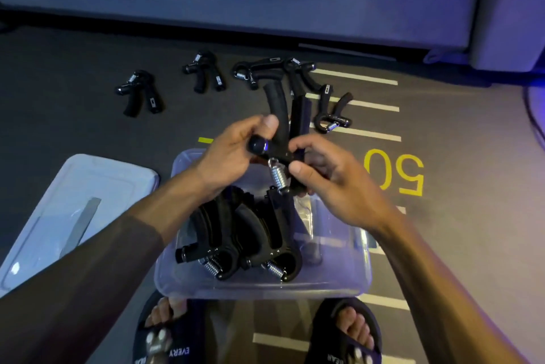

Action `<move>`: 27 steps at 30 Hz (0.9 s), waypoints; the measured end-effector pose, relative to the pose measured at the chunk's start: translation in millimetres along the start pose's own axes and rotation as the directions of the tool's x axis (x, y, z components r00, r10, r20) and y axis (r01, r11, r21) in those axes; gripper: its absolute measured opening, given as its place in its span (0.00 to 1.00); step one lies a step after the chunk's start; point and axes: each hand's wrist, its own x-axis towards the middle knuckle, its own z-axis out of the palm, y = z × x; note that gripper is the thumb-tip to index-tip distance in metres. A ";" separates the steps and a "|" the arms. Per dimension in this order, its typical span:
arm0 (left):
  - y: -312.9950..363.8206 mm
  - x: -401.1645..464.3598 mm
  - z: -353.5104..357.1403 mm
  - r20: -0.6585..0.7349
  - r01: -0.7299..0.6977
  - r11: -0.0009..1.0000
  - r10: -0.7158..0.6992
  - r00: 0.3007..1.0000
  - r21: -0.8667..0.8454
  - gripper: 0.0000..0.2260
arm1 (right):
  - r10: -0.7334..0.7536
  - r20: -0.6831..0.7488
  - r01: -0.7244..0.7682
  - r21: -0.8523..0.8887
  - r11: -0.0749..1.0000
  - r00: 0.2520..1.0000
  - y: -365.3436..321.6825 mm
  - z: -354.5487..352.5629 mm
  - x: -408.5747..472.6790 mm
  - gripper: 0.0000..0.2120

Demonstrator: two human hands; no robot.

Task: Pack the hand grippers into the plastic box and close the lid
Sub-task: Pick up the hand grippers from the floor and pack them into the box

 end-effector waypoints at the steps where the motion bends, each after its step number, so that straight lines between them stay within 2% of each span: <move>1: -0.3 -4.5 0.5 0.011 0.016 0.999 -0.016 1.000 -0.047 0.32 | -0.005 0.028 0.006 -0.038 0.999 1.000 1.5 0.9 -4.7 0.08; 4: -0.4 -14.6 2.3 0.067 0.061 0.991 -0.053 0.996 -0.121 0.21 | -0.018 0.083 0.026 -0.102 0.994 0.996 3.6 -1.2 -15.8 0.09; 7: 1.7 -18.5 4.9 0.070 0.010 0.992 -0.002 0.998 -0.125 0.15 | -0.029 0.087 0.047 -0.209 0.977 0.996 5.5 -6.5 -22.5 0.08; 10: 4.4 -16.8 9.3 0.087 -0.054 0.994 0.062 0.994 -0.094 0.12 | -0.029 0.002 0.029 -0.252 0.967 1.000 9.8 -13.2 -25.2 0.07; 14: 3.3 -13.3 20.3 0.078 -0.095 0.995 0.097 0.992 -0.024 0.10 | 0.015 -0.170 -0.030 -0.087 0.996 0.985 8.5 -20.6 -23.6 0.07; 17: 3.6 -17.0 32.1 0.121 -0.109 0.993 0.105 0.987 0.033 0.10 | 0.031 -0.247 -0.043 -0.042 0.998 0.969 0.3 -27.2 -17.2 0.16; 20: 5.8 -23.1 44.6 0.178 -0.189 0.965 0.157 0.971 0.184 0.11 | 0.026 -0.232 -0.061 -0.143 0.988 0.972 -5.5 -33.1 -10.3 0.18; 24: 0.5 -29.5 59.7 0.148 -0.157 0.957 0.123 0.981 0.242 0.13 | 0.026 -0.133 -0.063 -0.280 0.958 0.991 -9.2 -32.9 -12.3 0.15; 27: -10.5 -34.5 64.8 0.141 -0.207 0.916 0.168 0.976 0.342 0.13 | 0.077 -0.134 -0.111 -0.266 0.958 0.988 -12.0 -32.5 -18.4 0.18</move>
